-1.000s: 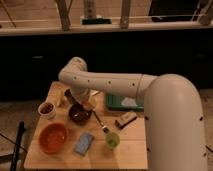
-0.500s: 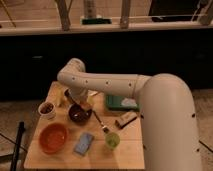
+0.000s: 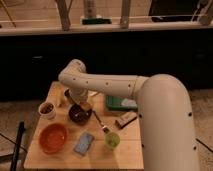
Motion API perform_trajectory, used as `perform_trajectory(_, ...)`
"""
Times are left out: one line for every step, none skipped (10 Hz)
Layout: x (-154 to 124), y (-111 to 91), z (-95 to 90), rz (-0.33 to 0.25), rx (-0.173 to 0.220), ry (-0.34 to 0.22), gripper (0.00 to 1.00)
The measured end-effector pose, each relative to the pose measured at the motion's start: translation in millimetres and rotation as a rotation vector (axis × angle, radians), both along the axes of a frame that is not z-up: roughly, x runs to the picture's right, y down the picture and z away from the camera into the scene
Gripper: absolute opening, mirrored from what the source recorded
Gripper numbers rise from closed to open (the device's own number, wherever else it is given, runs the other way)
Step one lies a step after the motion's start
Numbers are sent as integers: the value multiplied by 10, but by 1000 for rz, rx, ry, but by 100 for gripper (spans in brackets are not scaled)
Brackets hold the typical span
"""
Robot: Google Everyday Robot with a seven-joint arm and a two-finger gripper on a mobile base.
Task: Place apple in purple bowl
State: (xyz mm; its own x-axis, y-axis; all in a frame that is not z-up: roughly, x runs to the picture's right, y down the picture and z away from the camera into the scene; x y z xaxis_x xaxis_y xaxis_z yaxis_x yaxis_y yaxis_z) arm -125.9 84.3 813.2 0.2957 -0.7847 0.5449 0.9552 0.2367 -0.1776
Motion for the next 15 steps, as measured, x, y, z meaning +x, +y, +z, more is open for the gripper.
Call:
perform_trajectory(-5,3,20,-2,0,-2,1)
perform_trajectory(-17,11,23,-4,0,-6,1)
perform_trajectory(-38,-4,6,-4,2,-13,1)
perform_trajectory(-54,-7,-2,-6,2,-16,1)
perform_trajectory(-85,-1,-16,-6,-1,-23,1)
perform_trajectory(-132,2,-35,-6,0,-34,1)
perform_trajectory(-167,3,-51,-7,0,-44,1)
perform_trajectory(-208,12,-72,-3,-3,-60,1)
perform_trajectory(-226,12,-89,4,-6,-78,1)
perform_trajectory(-243,27,-108,11,-14,-96,1)
perform_trajectory(-270,48,-130,22,-26,-118,1)
perform_trajectory(-278,64,-151,36,-38,-140,1)
perform_trajectory(-275,72,-158,44,-45,-149,1)
perform_trajectory(-288,84,-167,52,-54,-161,1)
perform_trajectory(-310,91,-174,58,-64,-171,1)
